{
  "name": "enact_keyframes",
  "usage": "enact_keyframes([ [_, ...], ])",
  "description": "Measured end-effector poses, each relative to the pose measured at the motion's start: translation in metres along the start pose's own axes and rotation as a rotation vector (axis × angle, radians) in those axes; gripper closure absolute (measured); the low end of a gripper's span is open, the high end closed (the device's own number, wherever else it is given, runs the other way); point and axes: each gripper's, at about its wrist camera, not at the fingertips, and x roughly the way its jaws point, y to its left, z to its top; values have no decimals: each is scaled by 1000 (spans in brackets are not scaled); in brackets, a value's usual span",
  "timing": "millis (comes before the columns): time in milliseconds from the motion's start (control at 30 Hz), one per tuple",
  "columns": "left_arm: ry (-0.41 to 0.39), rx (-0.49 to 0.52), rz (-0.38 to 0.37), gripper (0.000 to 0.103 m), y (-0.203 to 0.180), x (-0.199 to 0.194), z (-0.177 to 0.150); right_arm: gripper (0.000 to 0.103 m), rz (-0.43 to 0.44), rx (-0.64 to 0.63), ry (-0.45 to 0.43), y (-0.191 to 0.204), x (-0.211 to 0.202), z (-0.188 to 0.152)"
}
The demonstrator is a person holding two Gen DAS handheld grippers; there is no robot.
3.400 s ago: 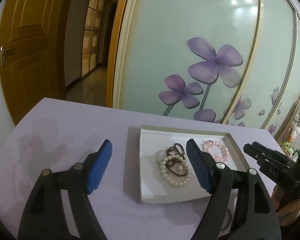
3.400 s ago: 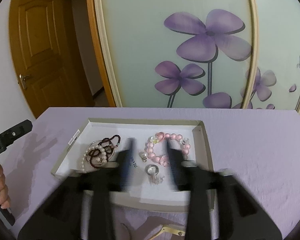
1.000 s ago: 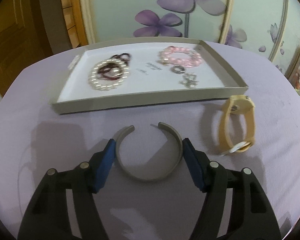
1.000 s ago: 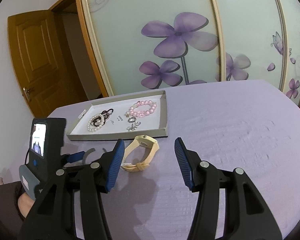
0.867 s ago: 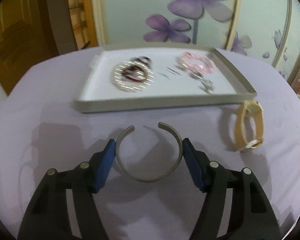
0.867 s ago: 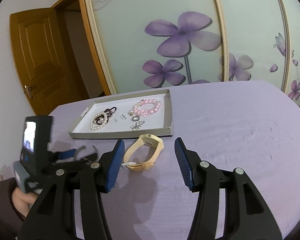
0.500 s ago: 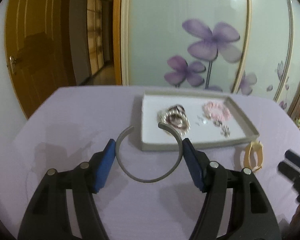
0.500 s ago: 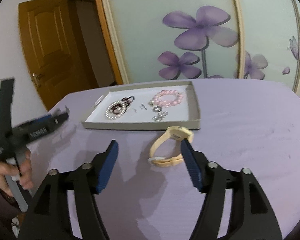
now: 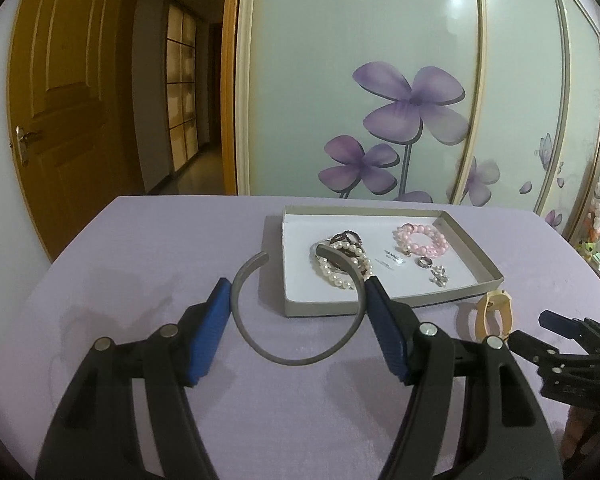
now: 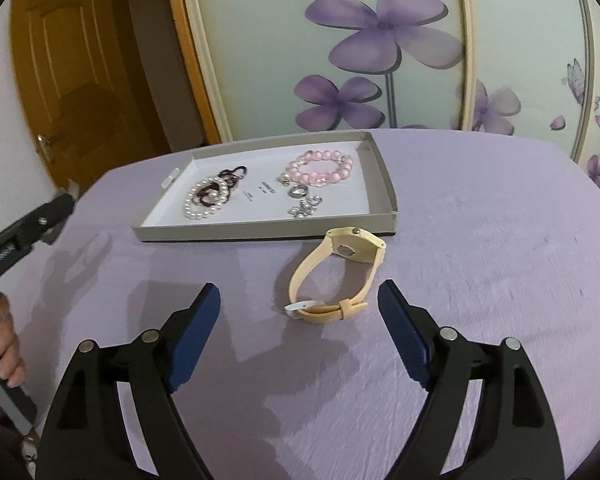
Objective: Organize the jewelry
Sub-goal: 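Grasp the yellow strap watch with the right gripper while the left gripper holds the bangle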
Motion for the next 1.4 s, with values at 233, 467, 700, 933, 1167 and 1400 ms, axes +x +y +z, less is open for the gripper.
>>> enact_keyframes([
  [233, -9, -5, -4, 36, 1, -1, 2, 17, -98, 82, 59, -5, 28, 15],
  [467, -6, 1, -7, 36, 1, -1, 3, 17, -164, 182, 123, -13, 59, 22],
  [700, 0, 7, -13, 36, 0, -1, 2, 17, -185, 183, 136, -15, 67, 22],
  [933, 8, 16, -21, 36, -3, -1, 1, 24, -192, 160, 138, -13, 72, 21],
  [1167, 16, 15, -24, 36, -3, 1, 0, 51, -146, 161, 148, -15, 71, 17],
  [1400, 19, 4, -19, 36, -1, 3, 0, 64, -14, 96, 136, -3, 52, 8],
])
